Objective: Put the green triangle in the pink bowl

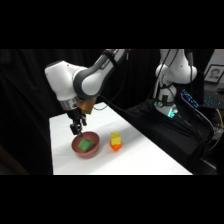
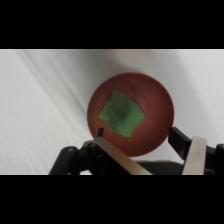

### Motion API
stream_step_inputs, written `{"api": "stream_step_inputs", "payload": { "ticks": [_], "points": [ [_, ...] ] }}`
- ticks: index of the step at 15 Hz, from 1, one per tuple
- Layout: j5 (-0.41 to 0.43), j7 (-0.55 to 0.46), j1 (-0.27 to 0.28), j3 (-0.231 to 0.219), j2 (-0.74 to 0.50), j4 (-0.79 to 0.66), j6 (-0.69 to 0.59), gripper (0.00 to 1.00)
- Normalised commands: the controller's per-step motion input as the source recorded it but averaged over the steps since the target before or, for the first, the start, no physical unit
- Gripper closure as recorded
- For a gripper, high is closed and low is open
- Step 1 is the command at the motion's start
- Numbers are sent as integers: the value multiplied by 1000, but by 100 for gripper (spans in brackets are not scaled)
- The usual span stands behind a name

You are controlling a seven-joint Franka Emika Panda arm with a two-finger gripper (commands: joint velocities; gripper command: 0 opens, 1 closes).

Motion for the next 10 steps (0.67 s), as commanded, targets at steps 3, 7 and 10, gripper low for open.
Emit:
{"api": "stream_step_inputs", "payload": {
  "ticks": [3, 7, 10],
  "points": [
    [20, -124, 19, -26, -358, -161, -211, 0],
    [-8, -102, 15, -25, -195, -28, -168, 0],
    [-48, -46, 32, -37, -127, 29, -169, 0]
  ]
}}
